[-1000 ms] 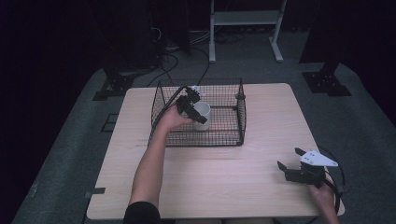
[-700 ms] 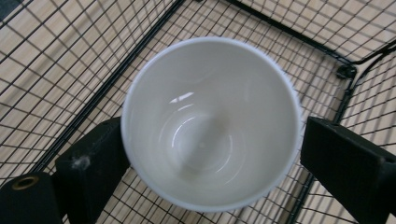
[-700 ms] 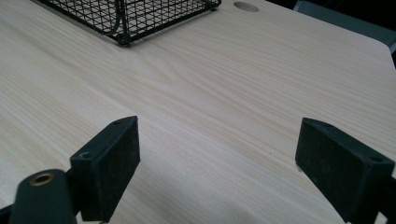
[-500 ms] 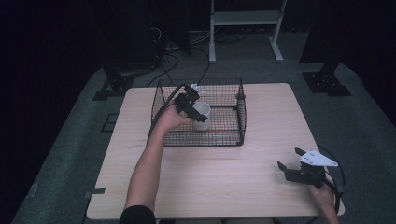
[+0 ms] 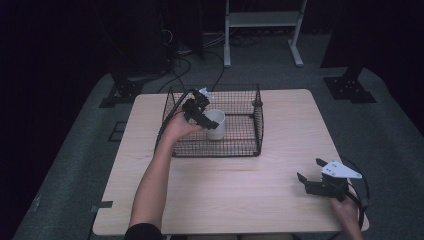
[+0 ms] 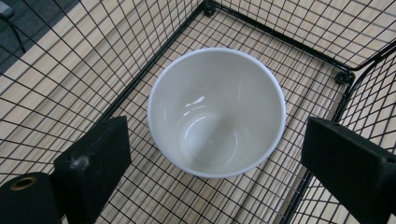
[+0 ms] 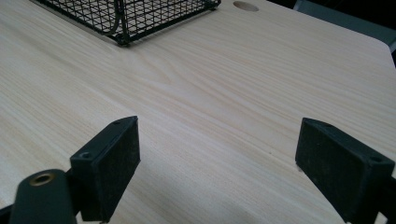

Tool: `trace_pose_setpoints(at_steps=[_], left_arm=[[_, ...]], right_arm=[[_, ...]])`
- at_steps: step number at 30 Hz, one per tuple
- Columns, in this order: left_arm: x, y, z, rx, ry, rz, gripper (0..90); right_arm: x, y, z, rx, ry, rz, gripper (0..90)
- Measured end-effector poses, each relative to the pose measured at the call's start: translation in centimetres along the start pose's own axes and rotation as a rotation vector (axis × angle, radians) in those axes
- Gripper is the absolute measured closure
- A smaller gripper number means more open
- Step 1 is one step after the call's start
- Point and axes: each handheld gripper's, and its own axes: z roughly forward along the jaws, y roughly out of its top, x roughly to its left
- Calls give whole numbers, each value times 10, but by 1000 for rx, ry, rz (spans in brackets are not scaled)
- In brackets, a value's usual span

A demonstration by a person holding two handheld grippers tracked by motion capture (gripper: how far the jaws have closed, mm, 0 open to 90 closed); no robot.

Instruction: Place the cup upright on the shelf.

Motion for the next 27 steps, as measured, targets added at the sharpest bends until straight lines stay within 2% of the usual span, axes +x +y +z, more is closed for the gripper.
trace_pose_setpoints(at_steps=[6,16,21,27], left_arm=[[0,0,-7,-20,5,-3,77],[-9,-3,-23,-47,25,20,77],[-19,-7,-35,-83,30,45,78],[-28,-10,-42,-96,32,56,78]], right_arm=[[0,0,0,0,-1,-1,131],[0,0,0,0,-1,-2,131],[0,0,0,1,-1,-1,131],[0,0,0,2,-2,-2,131]])
